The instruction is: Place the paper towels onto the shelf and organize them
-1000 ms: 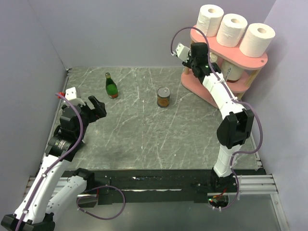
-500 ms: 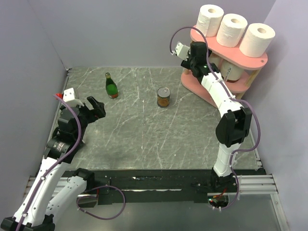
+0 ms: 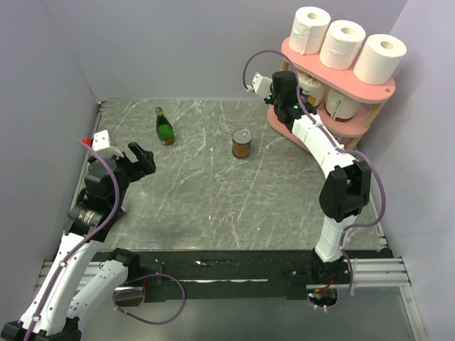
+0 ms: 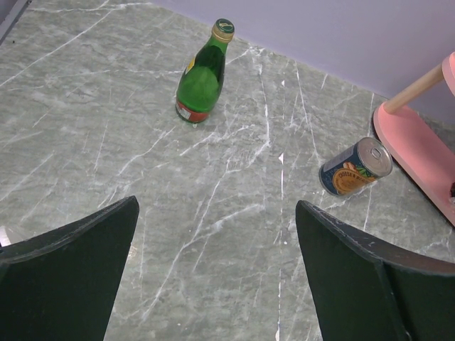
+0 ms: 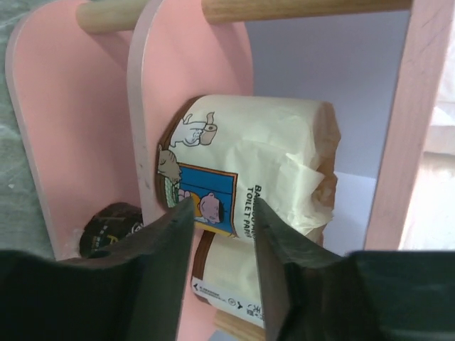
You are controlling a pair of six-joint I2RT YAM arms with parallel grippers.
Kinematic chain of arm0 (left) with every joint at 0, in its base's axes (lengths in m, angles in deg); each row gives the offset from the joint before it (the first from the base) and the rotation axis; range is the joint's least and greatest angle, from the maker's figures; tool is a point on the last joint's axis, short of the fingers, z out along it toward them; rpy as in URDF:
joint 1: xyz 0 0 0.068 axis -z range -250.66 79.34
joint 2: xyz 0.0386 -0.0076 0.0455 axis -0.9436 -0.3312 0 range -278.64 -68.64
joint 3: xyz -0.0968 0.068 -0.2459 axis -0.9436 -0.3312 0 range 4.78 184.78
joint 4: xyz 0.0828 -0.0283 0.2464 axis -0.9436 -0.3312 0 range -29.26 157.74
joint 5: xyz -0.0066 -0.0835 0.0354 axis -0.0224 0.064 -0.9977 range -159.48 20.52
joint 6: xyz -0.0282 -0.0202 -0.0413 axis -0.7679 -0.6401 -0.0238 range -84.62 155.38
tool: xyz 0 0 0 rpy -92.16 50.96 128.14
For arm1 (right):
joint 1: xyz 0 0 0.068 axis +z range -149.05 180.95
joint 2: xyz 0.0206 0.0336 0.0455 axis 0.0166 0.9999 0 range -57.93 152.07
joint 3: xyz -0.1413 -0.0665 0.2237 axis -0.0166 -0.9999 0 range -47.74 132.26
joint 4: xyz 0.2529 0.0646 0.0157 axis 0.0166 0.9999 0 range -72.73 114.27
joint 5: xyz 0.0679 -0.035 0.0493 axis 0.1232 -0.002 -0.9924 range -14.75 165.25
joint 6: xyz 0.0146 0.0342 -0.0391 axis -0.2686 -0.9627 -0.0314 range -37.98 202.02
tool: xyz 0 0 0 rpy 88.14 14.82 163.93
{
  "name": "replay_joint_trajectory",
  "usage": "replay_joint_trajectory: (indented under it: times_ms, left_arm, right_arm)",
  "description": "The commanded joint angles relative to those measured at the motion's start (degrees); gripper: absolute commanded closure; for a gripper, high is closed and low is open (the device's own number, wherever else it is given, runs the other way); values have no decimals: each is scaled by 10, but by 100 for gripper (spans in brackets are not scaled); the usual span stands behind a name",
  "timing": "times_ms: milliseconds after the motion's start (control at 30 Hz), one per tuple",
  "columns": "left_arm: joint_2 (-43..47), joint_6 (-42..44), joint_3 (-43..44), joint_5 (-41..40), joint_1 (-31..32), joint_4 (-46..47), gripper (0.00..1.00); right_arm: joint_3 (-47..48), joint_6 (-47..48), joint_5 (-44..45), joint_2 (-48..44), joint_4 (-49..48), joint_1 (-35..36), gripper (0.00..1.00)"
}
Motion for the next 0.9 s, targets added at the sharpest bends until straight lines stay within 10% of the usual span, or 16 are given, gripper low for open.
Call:
replay_joint_trajectory:
  times_ms: [0, 867]
  left_arm:
    - [9, 4, -1, -9, 1, 21, 1]
    - [6, -3, -9, -41, 0, 28, 1]
  right_arm:
    - [-12, -5, 40, -24, 3, -11, 63]
    - [-22, 15, 1, 5, -68, -68, 67]
